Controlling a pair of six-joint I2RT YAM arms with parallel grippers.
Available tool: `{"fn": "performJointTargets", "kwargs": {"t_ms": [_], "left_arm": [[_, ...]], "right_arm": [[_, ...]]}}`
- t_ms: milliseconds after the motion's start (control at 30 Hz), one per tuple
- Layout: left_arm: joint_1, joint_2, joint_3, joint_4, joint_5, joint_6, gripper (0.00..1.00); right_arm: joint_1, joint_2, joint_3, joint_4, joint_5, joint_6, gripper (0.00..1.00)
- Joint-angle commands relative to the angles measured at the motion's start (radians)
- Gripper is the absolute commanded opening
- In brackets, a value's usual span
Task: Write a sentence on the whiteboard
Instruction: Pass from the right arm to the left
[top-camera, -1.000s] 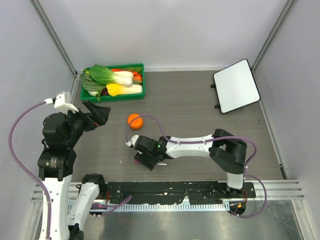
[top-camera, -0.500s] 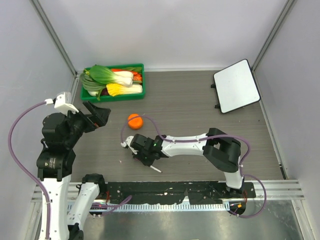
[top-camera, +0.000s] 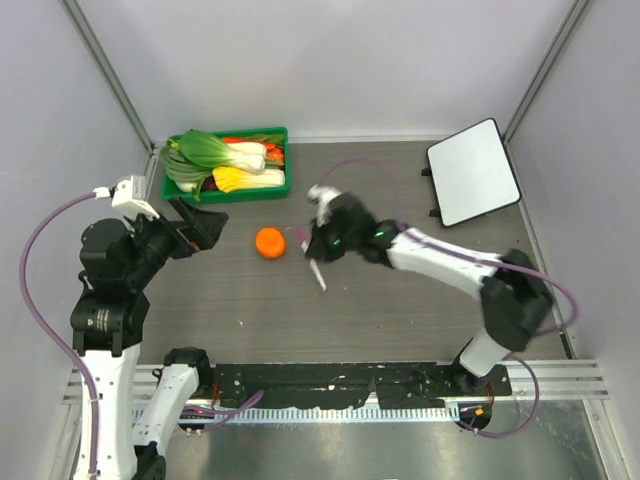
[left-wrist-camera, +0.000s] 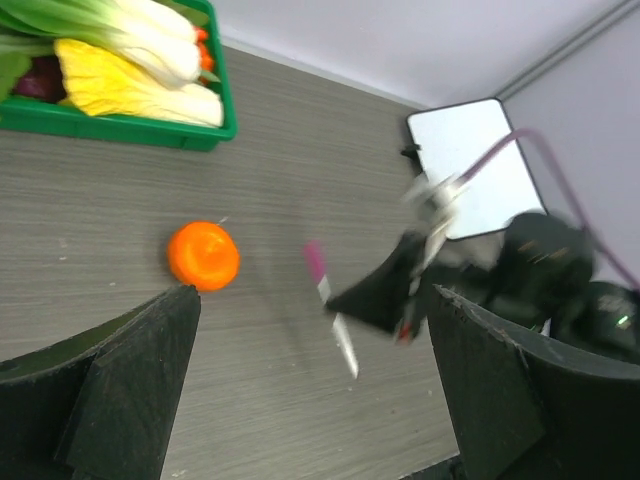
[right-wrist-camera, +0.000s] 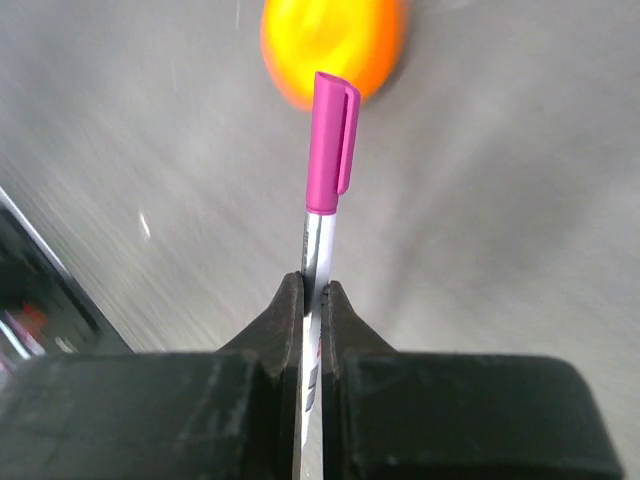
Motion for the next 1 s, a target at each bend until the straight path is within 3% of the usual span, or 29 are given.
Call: {"fn": "performJointTargets", "kwargs": {"t_ms": [0, 133, 233, 467, 700, 800, 967], "left_arm": [[0.005, 0.060, -0.046, 0.146, 0.172, -0.071, 1.00], [-0.024, 0.140, -0.130, 0.336, 0.309, -0.189, 1.00], [-0.126, 0.218, -0.158, 0.456, 0.297, -0.221, 1.00], [-0.456, 0.537, -0.049, 0.622, 0.248, -0.191, 0.98], [-0.587, 0.743, 0.042, 0.749, 0.303, -0.200, 0.94], [-0.608, 0.797, 0.060, 0.775, 0.321, -0.204, 0.84], [-0.615, 0.831, 0.051, 0.833, 0.349, -0.227, 0.48]], "right_arm": [[-0.222, -0.315, -0.125, 0.308, -0.120, 0.284, 0.01], [-0.378, -0.485, -0.213, 0.388, -0.144, 0.402, 0.01], [-0.435, -0.566, -0.242, 0.384, -0.148, 0.442, 0.01], [-0.463, -0.659, -0.311, 0.388, -0.187, 0.528, 0.01], [-0.471, -0.672, -0.338, 0.414, -0.199, 0.570, 0.01], [-0.477, -0.664, -0.330, 0.418, -0.203, 0.576, 0.01], [-0.480, -0.650, -0.318, 0.416, -0.203, 0.588, 0.00]]}}
